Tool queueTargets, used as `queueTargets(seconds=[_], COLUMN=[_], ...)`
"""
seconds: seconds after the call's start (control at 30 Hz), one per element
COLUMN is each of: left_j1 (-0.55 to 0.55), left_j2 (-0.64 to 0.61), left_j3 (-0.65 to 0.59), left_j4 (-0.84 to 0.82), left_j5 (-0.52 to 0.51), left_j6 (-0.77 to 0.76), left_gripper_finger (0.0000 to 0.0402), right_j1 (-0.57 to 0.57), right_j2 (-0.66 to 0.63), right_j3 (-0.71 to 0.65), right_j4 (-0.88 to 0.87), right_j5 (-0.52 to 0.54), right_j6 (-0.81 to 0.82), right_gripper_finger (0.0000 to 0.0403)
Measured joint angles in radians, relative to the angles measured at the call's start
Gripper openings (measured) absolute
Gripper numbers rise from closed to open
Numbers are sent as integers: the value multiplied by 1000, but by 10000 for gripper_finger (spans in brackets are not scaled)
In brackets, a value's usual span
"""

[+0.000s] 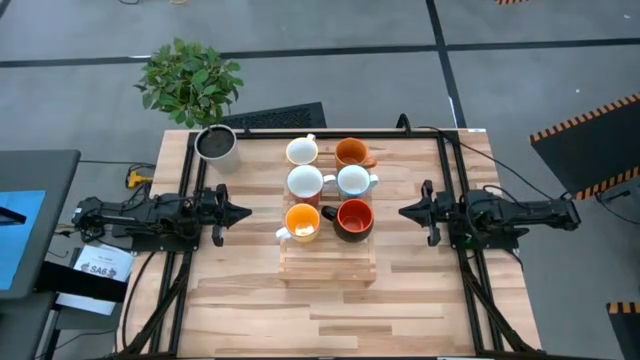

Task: Place coffee mugs
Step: Return to Home Position

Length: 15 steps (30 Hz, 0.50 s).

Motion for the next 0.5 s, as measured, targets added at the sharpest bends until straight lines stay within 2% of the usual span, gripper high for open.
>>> queueTargets(seconds=[0.5], left_j1=[0], left_j2=[0], left_j3=[0], left_j4=[0], left_j5=[-3], left_j6=[0], left_gripper_finger=[0], right_j1=[21], right_j2=[-9], right_j3=[0], right_j4=[40], right_j5=[10], right_j6=[0], right_gripper_finger=[51])
